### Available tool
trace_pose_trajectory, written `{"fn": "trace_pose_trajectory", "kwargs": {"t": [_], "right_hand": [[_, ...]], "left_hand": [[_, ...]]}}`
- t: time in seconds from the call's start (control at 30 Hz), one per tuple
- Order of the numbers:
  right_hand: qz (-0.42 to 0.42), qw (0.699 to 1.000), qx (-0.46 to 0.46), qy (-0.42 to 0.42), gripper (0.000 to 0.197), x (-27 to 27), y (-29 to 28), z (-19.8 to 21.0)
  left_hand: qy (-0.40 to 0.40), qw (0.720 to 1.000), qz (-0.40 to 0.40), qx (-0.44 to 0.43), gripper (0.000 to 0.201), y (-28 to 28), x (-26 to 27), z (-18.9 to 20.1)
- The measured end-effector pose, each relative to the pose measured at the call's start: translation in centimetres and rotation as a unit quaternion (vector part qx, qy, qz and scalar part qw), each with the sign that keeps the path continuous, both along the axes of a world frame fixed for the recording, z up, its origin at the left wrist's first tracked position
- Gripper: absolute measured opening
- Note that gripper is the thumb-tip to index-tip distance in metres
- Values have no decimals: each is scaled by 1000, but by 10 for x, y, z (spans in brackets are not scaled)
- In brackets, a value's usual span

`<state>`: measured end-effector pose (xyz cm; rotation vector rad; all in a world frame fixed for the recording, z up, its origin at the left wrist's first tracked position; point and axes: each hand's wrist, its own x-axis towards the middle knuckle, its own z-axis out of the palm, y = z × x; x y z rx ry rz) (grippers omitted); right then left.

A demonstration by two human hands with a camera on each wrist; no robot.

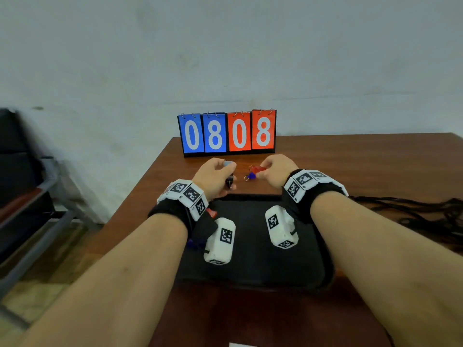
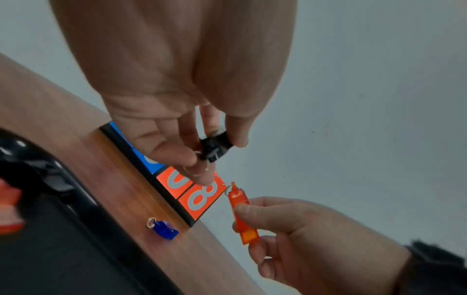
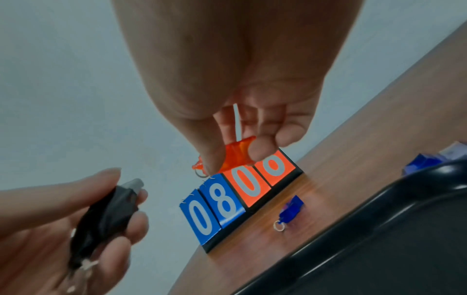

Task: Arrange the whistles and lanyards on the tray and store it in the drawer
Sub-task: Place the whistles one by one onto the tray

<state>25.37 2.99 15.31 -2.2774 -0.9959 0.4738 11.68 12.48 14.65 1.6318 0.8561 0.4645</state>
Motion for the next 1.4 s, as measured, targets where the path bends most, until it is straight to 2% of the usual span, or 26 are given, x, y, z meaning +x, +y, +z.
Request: {"fn": "trace_pose_trajectory", "kwargs": {"t": [0.23, 0.4, 0.5, 0.67, 0.87, 1.03, 1.4], "right_hand": [[42, 999, 22, -12, 27, -59, -20, 19], [51, 999, 6, -10, 25, -86, -26, 14], [60, 998, -9, -7, 25, -96, -27, 8], [71, 997, -11, 6, 24, -102, -25, -1], [88, 996, -24, 12, 27, -103, -24, -12], [99, 994, -35, 12, 27, -107, -22, -20], [104, 993, -51, 32, 32, -113, -20, -23]], "left_hand": [[67, 996, -3, 57, 12, -18, -72, 13], [156, 984, -9, 84, 28, -26, -102, -6], [226, 963, -19, 143, 38, -28, -113, -17], [326, 915, -66, 230, 36, -21, -117, -32], [379, 882, -123, 252, 37, -20, -115, -54], [399, 869, -129, 262, 37, -16, -121, -64], [401, 873, -123, 249, 38, -12, -128, -64]]}}
